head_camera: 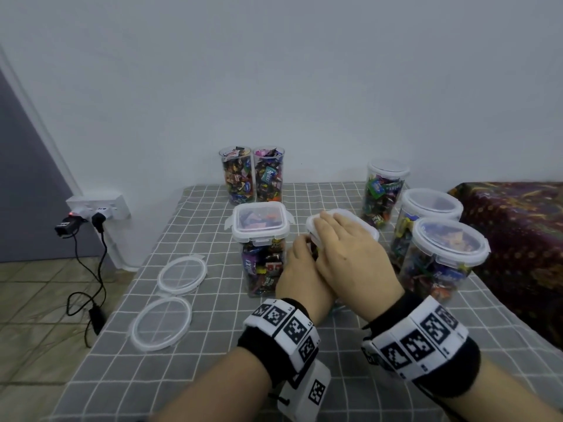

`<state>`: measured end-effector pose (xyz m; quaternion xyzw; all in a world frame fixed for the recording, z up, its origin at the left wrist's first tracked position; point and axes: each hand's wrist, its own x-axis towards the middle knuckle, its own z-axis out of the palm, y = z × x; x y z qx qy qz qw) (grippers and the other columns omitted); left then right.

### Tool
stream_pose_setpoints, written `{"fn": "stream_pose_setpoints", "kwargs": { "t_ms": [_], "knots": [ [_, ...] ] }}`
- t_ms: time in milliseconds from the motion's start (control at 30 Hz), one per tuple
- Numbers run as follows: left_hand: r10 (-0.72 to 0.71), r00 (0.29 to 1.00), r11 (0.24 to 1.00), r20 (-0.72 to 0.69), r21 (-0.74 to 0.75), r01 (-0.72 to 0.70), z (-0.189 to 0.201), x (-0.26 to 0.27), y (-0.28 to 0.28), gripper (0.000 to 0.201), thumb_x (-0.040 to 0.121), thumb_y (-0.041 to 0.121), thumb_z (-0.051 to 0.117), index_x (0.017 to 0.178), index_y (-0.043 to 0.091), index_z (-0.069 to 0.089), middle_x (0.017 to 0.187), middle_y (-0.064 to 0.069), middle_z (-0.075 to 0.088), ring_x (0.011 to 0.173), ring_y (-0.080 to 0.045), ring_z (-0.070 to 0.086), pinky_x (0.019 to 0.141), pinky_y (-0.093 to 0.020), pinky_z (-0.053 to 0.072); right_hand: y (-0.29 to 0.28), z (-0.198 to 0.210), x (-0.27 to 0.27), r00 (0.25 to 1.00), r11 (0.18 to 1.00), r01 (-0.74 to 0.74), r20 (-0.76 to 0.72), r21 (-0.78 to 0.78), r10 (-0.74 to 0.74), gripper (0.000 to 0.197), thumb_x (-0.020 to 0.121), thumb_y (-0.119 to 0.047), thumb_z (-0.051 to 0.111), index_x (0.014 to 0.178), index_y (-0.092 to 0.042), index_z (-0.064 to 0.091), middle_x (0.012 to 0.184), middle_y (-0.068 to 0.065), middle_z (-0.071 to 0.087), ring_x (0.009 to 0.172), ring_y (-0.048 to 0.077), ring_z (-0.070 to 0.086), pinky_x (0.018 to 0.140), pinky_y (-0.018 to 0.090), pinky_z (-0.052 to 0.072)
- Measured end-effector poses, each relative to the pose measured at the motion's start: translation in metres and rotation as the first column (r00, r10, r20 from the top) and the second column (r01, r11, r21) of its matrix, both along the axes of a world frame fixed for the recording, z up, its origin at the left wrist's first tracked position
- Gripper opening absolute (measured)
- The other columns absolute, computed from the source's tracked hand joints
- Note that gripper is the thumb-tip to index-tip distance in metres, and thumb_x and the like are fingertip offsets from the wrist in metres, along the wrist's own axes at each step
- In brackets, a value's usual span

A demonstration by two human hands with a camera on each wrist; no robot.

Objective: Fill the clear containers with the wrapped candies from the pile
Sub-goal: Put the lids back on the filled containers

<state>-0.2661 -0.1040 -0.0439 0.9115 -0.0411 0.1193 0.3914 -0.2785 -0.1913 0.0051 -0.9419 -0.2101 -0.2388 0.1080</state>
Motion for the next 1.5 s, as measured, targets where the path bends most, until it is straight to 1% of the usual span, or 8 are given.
{"fn": "stream_pose_setpoints", "kwargs": {
  "t_ms": [233, 400, 800, 967, 1067, 1200, 1400, 1500],
  "knots": [
    [-0.014, 0.999, 0.999, -0.051, 0.038, 0.016, 0.003, 0.0, -0.003, 0.049, 0.086, 0.036, 0.05, 0.128, 0.015, 0.033, 0.124, -0.004, 0.04, 0.116, -0.022, 0.042, 0.089, -0.035, 0.043, -0.012, 0.008, -0.002, 0.997, 0.991, -0.01, 0.072, -0.13, 0.02, 0.044, 0.083, -0.03, 0.04, 0.097, -0.002, 0.07, 0.097, 0.01, 0.073, 0.092, 0.023, 0.069, 0.088, 0.03, 0.036],
    [-0.091, 0.995, 0.982, 0.039, 0.171, 0.083, 0.006, 0.0, -0.004, 0.05, 0.092, 0.034, 0.027, 0.138, 0.013, 0.033, 0.129, -0.007, 0.038, 0.115, -0.022, 0.041, 0.102, -0.034, 0.038, -0.009, 0.011, -0.005, 0.999, 1.0, -0.024, 0.027, -0.015, 0.024, 0.041, 0.086, -0.041, 0.041, 0.092, -0.013, 0.07, 0.096, 0.001, 0.072, 0.093, 0.019, 0.066, 0.078, 0.028, 0.048],
    [-0.091, 0.995, 0.977, -0.032, 0.19, 0.096, 0.018, -0.009, 0.0, 0.056, 0.09, 0.03, 0.051, 0.137, 0.013, 0.028, 0.129, -0.007, 0.034, 0.119, -0.024, 0.039, 0.096, -0.036, 0.041, -0.001, 0.012, 0.007, 0.985, 0.998, 0.057, 0.164, 0.025, -0.06, 0.016, 0.069, -0.019, 0.072, 0.069, -0.013, 0.058, 0.067, 0.001, 0.058, 0.062, 0.022, 0.055, 0.054, 0.024, 0.032],
    [-0.065, 0.988, 0.991, -0.143, -0.121, 0.047, 0.016, -0.01, 0.008, 0.081, 0.06, 0.045, 0.08, 0.123, 0.023, 0.034, 0.119, 0.001, 0.048, 0.106, -0.022, 0.054, 0.086, -0.037, 0.047, -0.024, 0.029, 0.034, 0.986, 0.993, 0.073, -0.156, 0.087, -0.059, 0.039, 0.093, -0.044, 0.046, 0.11, -0.013, 0.064, 0.111, 0.003, 0.061, 0.105, 0.023, 0.049, 0.09, 0.036, 0.038],
    [-0.086, 0.988, 0.992, -0.126, -0.107, 0.073, 0.013, -0.008, 0.011, 0.078, 0.061, 0.045, 0.081, 0.121, 0.025, 0.035, 0.119, 0.002, 0.048, 0.106, -0.02, 0.054, 0.086, -0.034, 0.046, -0.04, 0.033, 0.048, 0.934, 0.986, 0.032, -0.357, 0.164, 0.029, 0.031, 0.095, -0.03, 0.049, 0.12, -0.016, 0.062, 0.12, 0.003, 0.059, 0.114, 0.021, 0.048, 0.096, 0.033, 0.035],
    [-0.129, 0.983, 0.987, -0.134, -0.11, 0.115, 0.01, -0.003, 0.014, 0.079, 0.06, 0.046, 0.082, 0.121, 0.026, 0.036, 0.117, 0.002, 0.05, 0.107, -0.018, 0.054, 0.09, -0.036, 0.047, -0.044, 0.033, 0.056, 0.863, 0.968, 0.018, -0.493, 0.251, 0.111, 0.027, 0.095, -0.025, 0.049, 0.117, -0.019, 0.062, 0.114, 0.004, 0.054, 0.11, 0.017, 0.047, 0.099, 0.032, 0.033],
    [-0.145, 0.98, 0.981, -0.136, -0.15, 0.124, 0.006, -0.001, 0.017, 0.082, 0.058, 0.049, 0.082, 0.123, 0.033, 0.034, 0.12, 0.007, 0.051, 0.108, -0.013, 0.055, 0.091, -0.038, 0.048, -0.037, 0.032, 0.062, 0.829, 0.961, 0.028, -0.543, 0.274, 0.131, 0.026, 0.094, -0.033, 0.049, 0.073, -0.019, 0.055, 0.09, 0.009, 0.055, 0.095, 0.023, 0.049, 0.087, 0.039, 0.037],
    [-0.157, 0.979, 0.977, -0.13, -0.164, 0.135, 0.005, -0.001, 0.018, 0.081, 0.059, 0.047, 0.082, 0.123, 0.032, 0.034, 0.121, 0.008, 0.051, 0.109, -0.013, 0.054, 0.092, -0.038, 0.048, -0.037, 0.032, 0.057, 0.863, 0.957, 0.029, -0.491, 0.29, 0.123, 0.016, 0.091, -0.037, 0.053, 0.081, -0.025, 0.059, 0.094, 0.001, 0.052, 0.099, 0.018, 0.047, 0.087, 0.033, 0.035]
  ]
}}
